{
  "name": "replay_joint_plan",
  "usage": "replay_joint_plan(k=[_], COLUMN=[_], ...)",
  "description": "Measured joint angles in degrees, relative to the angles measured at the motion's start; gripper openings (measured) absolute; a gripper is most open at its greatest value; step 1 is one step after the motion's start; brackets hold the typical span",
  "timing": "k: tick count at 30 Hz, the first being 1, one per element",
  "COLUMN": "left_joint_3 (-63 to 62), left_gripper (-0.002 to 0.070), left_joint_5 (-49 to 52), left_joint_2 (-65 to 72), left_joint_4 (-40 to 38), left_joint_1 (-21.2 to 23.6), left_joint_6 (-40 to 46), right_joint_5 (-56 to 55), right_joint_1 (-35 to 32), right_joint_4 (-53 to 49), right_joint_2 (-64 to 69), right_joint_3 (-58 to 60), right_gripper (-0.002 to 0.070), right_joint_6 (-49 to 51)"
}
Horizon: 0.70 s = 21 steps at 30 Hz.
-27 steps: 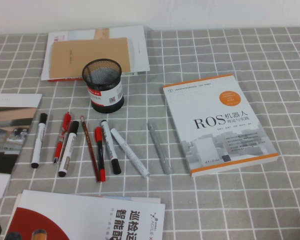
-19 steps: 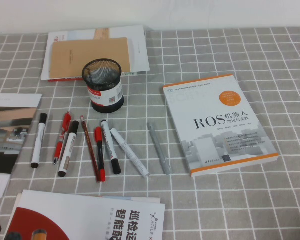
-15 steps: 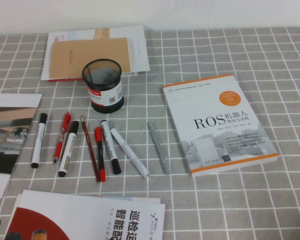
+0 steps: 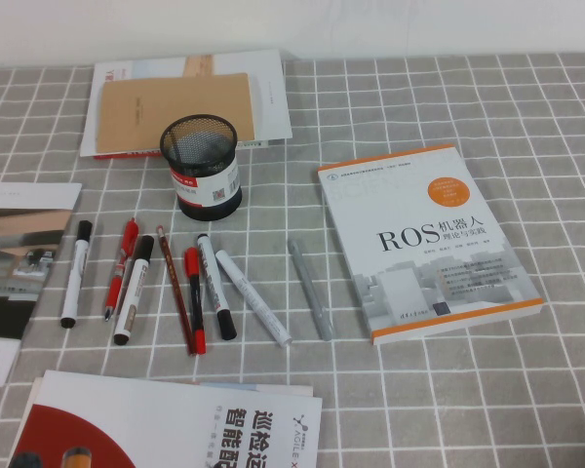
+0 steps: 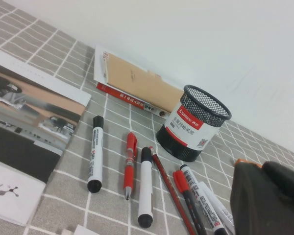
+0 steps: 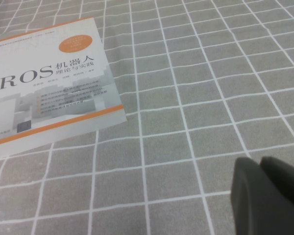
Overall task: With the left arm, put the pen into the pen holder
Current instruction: Pick up the pen on the table
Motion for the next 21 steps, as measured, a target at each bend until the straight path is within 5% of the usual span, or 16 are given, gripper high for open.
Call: replay_joint_plan(k=[15, 21], left_joint_3=[-2.6, -12.3], left_gripper=[-0.0002, -0.0002], left_joint_5=[3.5, 11.9], left_joint_2=[0.6, 12.8], left_joint_4=[0.0, 0.5], left_joint_1=[0.0, 0.0], left_joint_6=[0.1, 0.7], right_joint_5=[0.0, 0.0], right_joint_1=[0.0, 0.0], right_joint_4=[0.0, 0.0], right_joint_2=[0.0, 0.0], right_joint_3=[0.0, 0.0], right_gripper=[-0.0015, -0.0015], right_joint_6=[0.0, 0.0])
